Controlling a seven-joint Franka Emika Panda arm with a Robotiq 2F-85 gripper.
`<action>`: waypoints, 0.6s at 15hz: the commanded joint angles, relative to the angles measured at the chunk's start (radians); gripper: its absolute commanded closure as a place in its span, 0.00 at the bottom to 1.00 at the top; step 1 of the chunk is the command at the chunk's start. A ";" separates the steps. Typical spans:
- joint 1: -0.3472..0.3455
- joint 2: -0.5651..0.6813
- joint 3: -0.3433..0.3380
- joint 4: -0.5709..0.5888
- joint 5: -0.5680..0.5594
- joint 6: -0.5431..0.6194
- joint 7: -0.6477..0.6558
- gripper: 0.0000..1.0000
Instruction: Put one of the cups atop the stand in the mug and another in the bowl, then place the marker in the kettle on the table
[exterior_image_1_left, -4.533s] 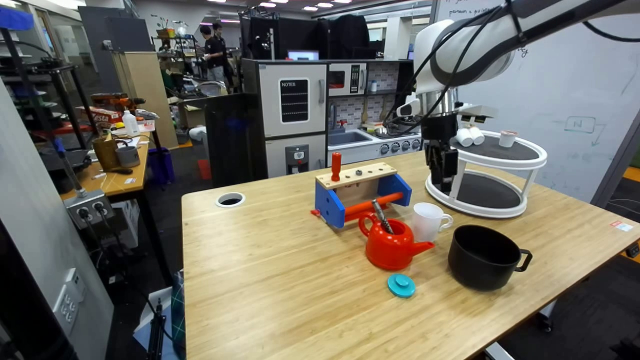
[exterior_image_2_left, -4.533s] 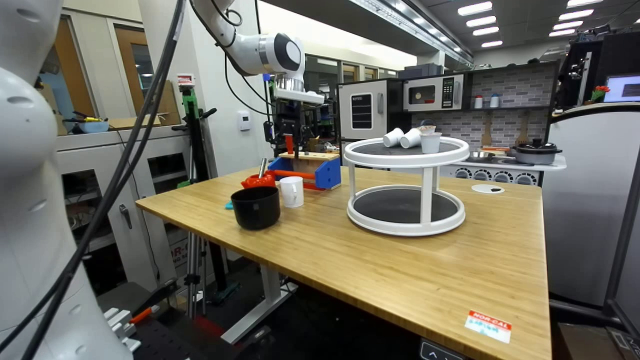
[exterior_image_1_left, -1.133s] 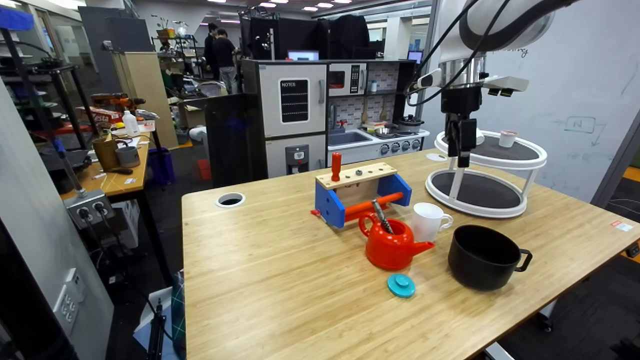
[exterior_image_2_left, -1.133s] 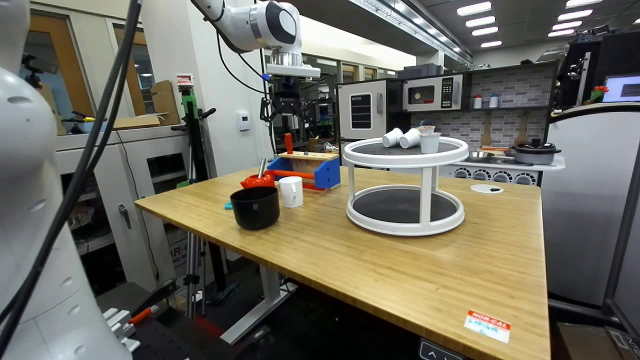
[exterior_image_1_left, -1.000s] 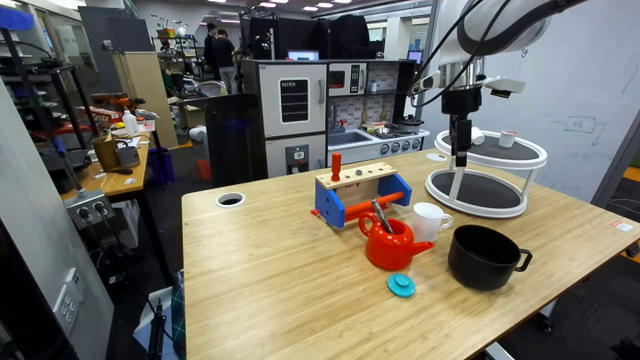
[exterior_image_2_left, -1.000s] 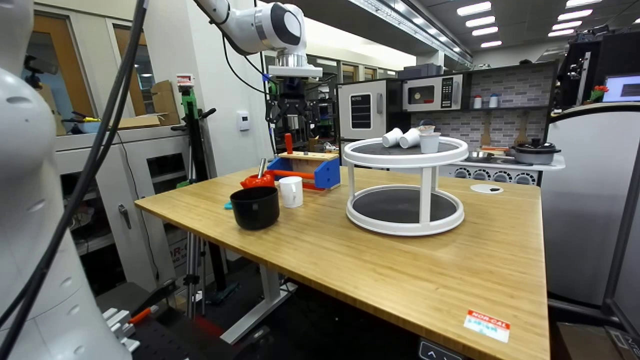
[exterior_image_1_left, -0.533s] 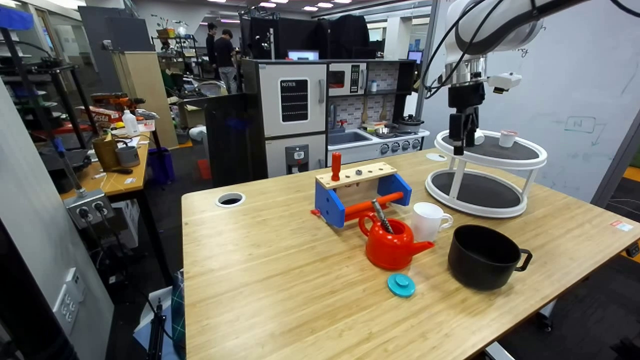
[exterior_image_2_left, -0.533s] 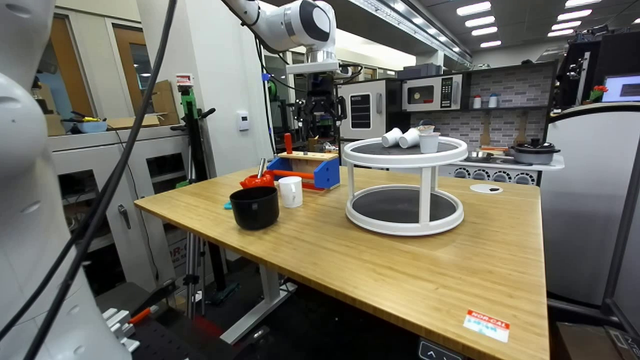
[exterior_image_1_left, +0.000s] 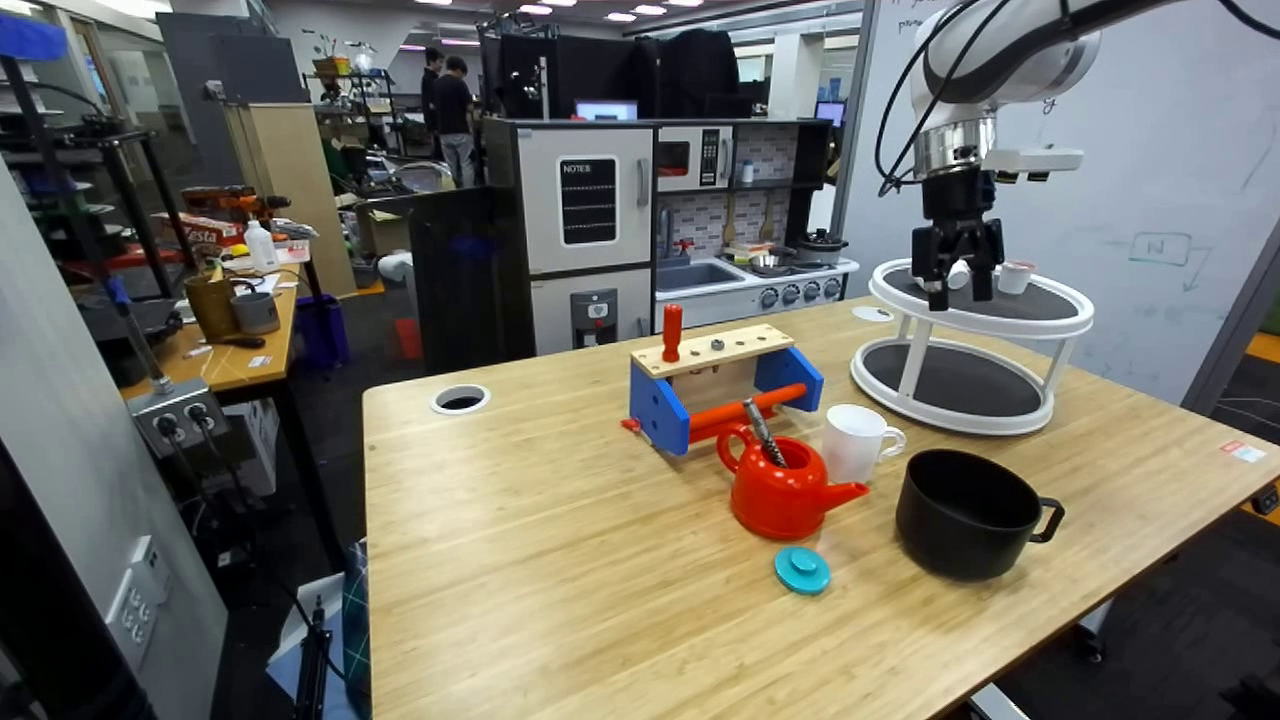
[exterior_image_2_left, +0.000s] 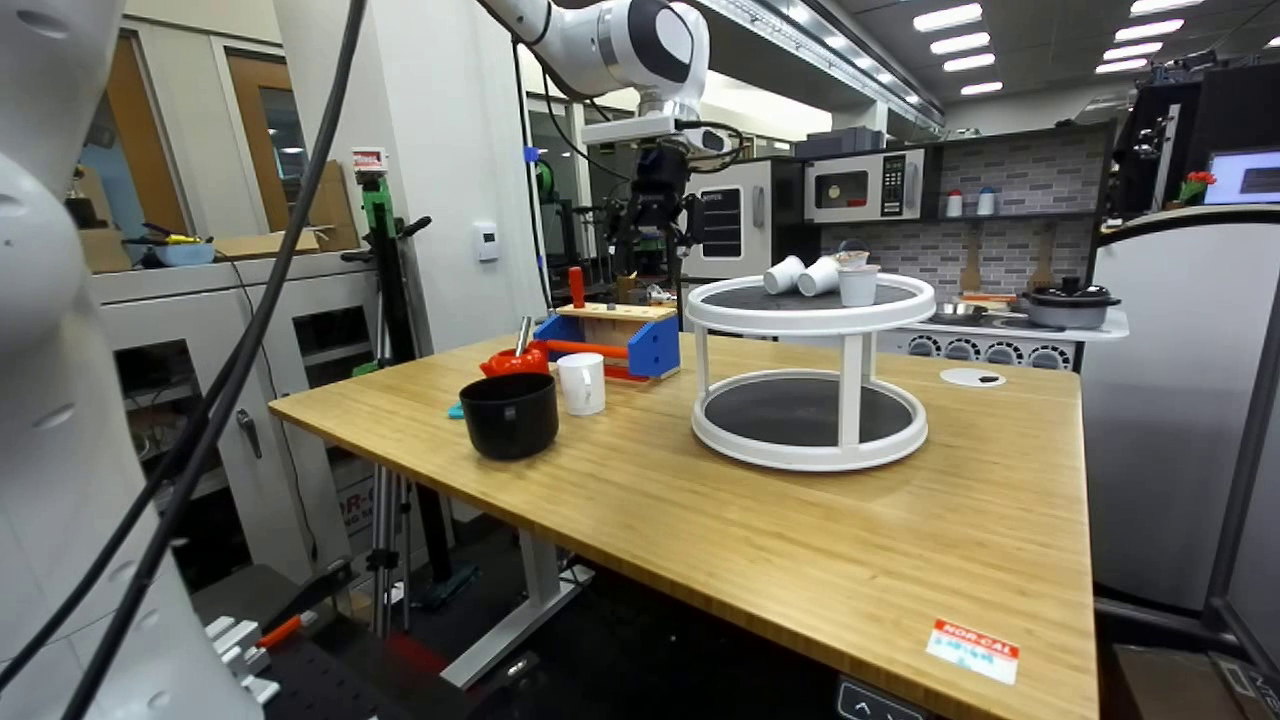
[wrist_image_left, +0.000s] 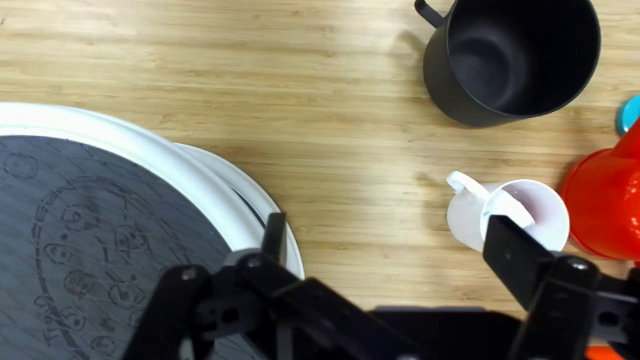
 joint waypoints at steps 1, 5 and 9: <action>-0.004 0.001 0.003 0.003 0.004 -0.003 0.001 0.00; -0.003 0.001 0.003 0.003 0.006 -0.003 0.002 0.00; 0.003 0.050 -0.026 0.069 -0.022 -0.016 0.137 0.00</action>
